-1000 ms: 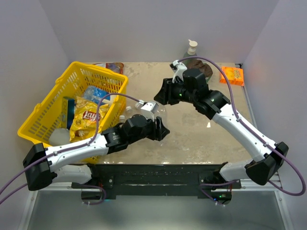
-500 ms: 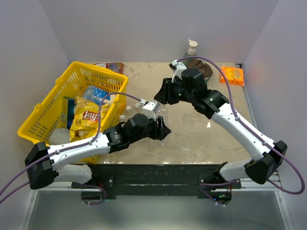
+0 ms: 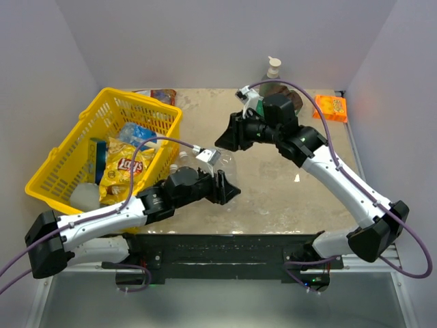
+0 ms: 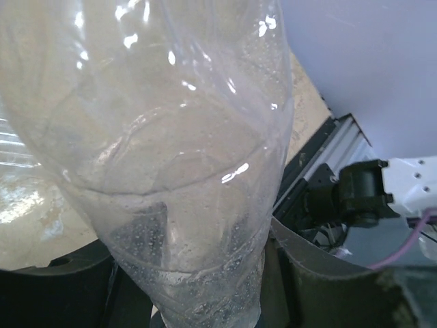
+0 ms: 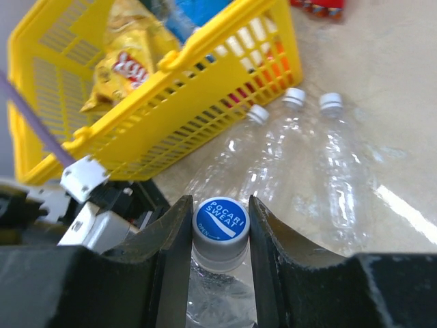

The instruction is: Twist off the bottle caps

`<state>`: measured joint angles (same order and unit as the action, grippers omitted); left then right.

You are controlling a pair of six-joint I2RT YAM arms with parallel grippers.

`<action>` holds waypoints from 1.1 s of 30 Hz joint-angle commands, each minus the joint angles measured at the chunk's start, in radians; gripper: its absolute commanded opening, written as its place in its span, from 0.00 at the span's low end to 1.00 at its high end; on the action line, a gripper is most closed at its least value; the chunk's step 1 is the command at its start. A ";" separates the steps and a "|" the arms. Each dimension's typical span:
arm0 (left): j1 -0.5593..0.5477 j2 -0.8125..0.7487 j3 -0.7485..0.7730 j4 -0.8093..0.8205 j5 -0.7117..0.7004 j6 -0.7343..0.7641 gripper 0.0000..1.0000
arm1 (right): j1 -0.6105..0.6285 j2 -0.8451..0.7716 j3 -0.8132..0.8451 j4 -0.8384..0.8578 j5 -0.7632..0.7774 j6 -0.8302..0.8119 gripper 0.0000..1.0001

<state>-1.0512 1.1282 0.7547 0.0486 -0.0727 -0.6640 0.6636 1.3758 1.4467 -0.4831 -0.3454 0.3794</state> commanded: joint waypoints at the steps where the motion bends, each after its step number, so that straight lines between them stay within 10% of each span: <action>1: 0.028 -0.115 -0.063 0.293 0.295 0.093 0.37 | -0.037 0.023 0.026 0.078 -0.483 -0.097 0.11; 8: 0.111 -0.192 -0.164 0.393 0.526 0.032 0.37 | -0.119 0.005 -0.048 0.247 -0.869 0.018 0.09; 14: 0.126 -0.177 -0.161 0.415 0.538 0.021 0.37 | -0.121 -0.006 -0.043 0.273 -0.894 0.049 0.12; 21: 0.126 -0.151 -0.144 0.336 0.433 0.024 0.37 | -0.145 -0.037 -0.031 0.245 -0.765 0.059 0.62; 27: 0.126 -0.163 -0.164 0.306 0.366 0.037 0.37 | -0.190 -0.072 -0.043 0.233 -0.690 0.062 0.84; 33: 0.120 -0.133 -0.100 0.054 0.124 0.035 0.37 | -0.194 -0.101 -0.014 0.072 -0.275 0.018 0.79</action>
<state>-0.9302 0.9787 0.5812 0.2714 0.2478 -0.6426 0.4709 1.3048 1.4014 -0.3099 -0.9123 0.4183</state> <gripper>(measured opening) 0.554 0.839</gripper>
